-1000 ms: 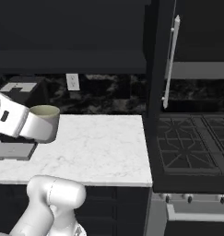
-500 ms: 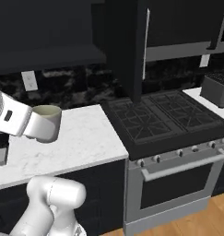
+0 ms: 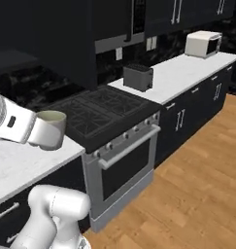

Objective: Gather all objects into one cabinet and sort the glasses and bowls to opposite sides.

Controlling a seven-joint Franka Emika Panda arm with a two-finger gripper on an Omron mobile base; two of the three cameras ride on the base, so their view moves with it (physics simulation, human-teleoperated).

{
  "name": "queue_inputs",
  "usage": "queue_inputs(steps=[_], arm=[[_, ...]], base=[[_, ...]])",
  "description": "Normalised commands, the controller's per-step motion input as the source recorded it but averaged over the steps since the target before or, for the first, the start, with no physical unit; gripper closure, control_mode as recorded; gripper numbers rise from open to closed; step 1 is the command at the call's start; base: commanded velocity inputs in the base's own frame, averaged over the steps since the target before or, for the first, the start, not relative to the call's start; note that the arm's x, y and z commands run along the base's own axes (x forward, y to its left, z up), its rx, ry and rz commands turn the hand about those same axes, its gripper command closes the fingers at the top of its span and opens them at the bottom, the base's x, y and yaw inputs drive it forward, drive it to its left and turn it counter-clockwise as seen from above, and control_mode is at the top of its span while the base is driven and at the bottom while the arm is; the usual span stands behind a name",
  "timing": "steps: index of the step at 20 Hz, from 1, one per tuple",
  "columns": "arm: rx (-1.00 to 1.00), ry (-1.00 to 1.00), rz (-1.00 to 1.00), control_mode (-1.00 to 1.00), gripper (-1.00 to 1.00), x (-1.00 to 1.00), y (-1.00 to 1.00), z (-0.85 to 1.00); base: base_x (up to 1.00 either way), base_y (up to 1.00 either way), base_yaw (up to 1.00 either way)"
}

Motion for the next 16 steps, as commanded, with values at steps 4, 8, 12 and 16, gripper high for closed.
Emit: queue_inputs(steps=[4,8,12,16], arm=[[0.00,0.00,0.00,1.00,1.00,0.00,0.00,0.00],[0.00,0.00,0.00,1.00,1.00,0.00,0.00,0.00],[0.00,0.00,0.00,1.00,1.00,0.00,0.00,0.00],[0.00,0.00,0.00,1.00,1.00,0.00,0.00,0.00]], base=[[-0.08,-0.11,-0.81],[0.03,-0.38,-0.70],[0.46,-0.55,-0.44],[0.57,-0.60,-0.27]])
